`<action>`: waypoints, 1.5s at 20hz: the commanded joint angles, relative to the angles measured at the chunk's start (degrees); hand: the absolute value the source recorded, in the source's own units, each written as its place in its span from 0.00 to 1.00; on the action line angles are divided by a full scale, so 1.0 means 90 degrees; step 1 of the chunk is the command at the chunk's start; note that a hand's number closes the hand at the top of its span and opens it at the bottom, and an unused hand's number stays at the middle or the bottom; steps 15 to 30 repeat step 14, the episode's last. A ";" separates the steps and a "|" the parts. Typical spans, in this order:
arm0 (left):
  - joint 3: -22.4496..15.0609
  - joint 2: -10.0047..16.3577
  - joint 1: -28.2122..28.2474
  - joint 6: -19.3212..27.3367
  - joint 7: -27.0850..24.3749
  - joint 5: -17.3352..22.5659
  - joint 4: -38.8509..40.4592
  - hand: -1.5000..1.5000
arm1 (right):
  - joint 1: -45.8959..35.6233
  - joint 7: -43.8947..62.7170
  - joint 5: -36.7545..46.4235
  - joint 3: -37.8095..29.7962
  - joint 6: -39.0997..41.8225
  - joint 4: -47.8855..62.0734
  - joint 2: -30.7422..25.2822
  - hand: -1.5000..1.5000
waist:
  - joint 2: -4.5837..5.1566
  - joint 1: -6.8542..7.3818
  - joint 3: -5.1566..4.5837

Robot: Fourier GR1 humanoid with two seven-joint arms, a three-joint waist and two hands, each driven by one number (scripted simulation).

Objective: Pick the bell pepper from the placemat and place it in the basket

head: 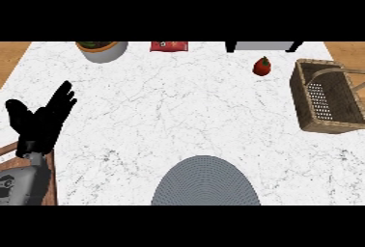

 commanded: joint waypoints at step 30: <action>0.0166 0.0092 0.0018 -0.0141 0.0115 0.0159 -0.0124 0.50 | 0.1916 -0.1780 -0.2348 -0.2392 0.3375 0.3776 -0.3531 0.00 | 0.0028 0.0034 0.0014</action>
